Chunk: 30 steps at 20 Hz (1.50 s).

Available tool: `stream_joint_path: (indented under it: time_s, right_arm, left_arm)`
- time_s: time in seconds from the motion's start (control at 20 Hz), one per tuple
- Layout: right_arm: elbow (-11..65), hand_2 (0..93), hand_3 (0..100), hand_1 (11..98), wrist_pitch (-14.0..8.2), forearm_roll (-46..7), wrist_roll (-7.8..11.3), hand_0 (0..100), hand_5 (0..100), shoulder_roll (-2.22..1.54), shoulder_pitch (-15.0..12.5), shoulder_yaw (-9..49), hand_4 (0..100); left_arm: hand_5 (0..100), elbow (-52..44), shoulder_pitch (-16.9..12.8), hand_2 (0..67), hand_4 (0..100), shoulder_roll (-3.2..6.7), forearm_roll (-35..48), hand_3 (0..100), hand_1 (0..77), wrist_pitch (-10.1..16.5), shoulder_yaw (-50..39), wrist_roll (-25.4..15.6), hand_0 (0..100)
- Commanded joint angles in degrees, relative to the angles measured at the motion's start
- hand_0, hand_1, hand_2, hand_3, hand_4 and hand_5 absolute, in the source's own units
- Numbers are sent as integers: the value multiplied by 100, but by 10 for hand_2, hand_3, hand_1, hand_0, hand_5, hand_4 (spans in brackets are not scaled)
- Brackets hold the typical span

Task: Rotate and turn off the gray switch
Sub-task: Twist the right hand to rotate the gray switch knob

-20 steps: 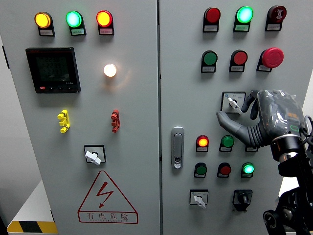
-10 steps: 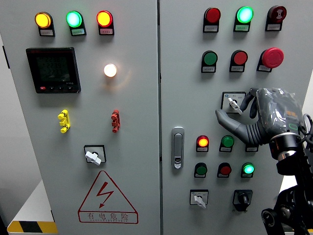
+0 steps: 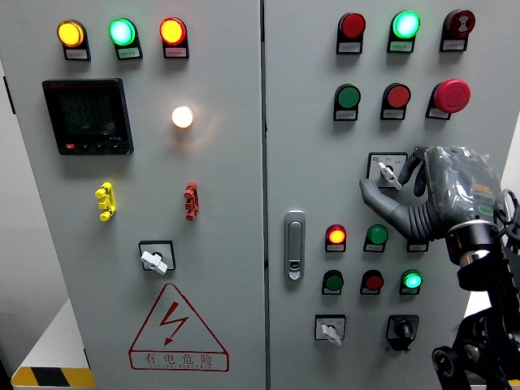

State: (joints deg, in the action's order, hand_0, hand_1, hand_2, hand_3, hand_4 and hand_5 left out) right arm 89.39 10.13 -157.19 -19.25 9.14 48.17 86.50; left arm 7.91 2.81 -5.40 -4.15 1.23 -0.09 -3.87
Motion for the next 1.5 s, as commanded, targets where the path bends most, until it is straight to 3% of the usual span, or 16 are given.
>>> stream_joint_path:
  time_s: [0.0,0.1,0.35,1.0,1.45]
  right_arm:
    - [0,687,877,300,-2,-5,0,252,1000,0,-9,-1,987]
    - [0,690,880,295,-2,4,0,345,1000,0,0,-1,986]
    - [0,694,881,293,-2,4,0,470,1000,0,-9,-1,986]
    - [0,705,887,297,-2,4,-62,610,1000,0,0,-10,986]
    - [9,707,889,290,-2,4,-62,654,1000,0,17,-19,986]
  left_arm:
    - [118,0,0,132,96,3,2,183,0,0,0,0,0]
    - [118,0,0,132,96,-5,-6,183,0,0,0,0,0]
    - [118,0,0,132,96,-5,2,183,0,0,0,0,0]
    - [118,0,0,132,95,-5,2,183,0,0,0,0,0]
    - [118,0,0,132,96,4,2,183,0,0,0,0,0]
